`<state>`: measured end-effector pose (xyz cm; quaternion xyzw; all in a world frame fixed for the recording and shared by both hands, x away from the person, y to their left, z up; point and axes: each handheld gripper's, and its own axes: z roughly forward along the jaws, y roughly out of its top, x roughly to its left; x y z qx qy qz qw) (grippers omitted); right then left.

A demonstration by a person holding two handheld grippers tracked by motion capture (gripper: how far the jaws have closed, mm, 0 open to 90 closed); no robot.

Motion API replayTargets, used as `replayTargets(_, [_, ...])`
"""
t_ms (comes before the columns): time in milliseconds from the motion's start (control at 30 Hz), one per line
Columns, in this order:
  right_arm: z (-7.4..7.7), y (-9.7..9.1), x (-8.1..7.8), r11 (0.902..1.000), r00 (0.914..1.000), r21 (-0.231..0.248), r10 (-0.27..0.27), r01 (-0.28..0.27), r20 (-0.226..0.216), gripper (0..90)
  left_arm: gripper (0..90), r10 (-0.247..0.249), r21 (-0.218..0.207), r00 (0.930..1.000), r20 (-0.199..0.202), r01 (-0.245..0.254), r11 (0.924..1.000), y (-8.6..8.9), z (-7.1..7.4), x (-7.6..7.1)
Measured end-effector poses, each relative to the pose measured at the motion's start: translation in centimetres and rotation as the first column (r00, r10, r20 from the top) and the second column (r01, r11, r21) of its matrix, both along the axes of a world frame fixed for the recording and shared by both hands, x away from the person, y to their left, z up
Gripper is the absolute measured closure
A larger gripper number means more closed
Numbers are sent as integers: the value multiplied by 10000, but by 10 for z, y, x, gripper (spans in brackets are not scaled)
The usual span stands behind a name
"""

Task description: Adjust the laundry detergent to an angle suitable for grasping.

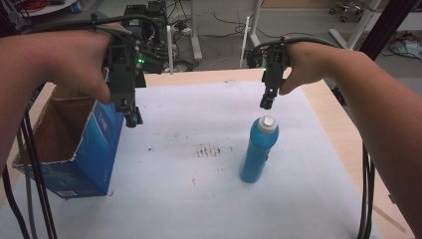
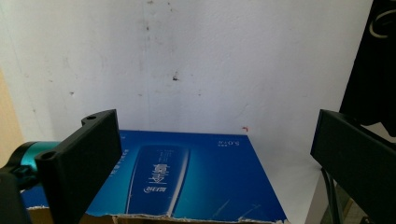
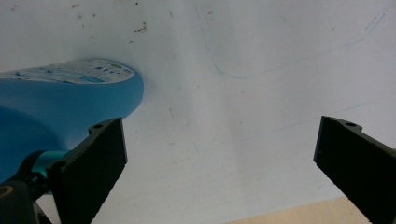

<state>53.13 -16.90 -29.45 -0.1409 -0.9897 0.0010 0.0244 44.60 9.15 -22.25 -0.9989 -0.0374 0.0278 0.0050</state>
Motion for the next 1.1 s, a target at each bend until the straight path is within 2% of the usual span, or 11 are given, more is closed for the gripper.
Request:
replayTargets(433, [0, -2, 1, 10000, 10000, -28, 20, -20, 24, 19, 17, 10, 72, 10000, 17, -10, 10000, -2, -1, -1])
replayTargets(700, [2, 0, -1, 9999, 10000, 118, 48, -49, 55, 18, 18, 125, 121, 9999, 96, -126, 9998, 0, 2, -5])
replayTargets(833, [3, -1, -2, 10000, 9999, -8, -14, 15, 161, 18, 17, 188, 126, 9997, 176, -190, 9997, 0, 4, -8])
replayTargets(900, [4, -2, -3, 10000, 9998, 1, 32, -32, 201, 18, 17, 312, 6, 9993, 201, -312, 9995, 0, 5, -10])
replayTargets(1000, [5, -2, -5, 10000, 9997, 17, 7, -7, 248, 18, 17, 614, -412, 9980, 150, -608, 9973, 0, 7, -17])
replayTargets(1067, [7, -3, -6, 10000, 9994, 11, 90, -90, 326, 19, 18, 946, -784, 9954, 165, -930, 9926, 0, 7, -25])
replayTargets(1100, [8, -3, -8, 10000, 9994, 27, 65, -65, 331, 19, 17, 1211, -1136, 9923, 244, -1176, 9865, -1, 5, -36])
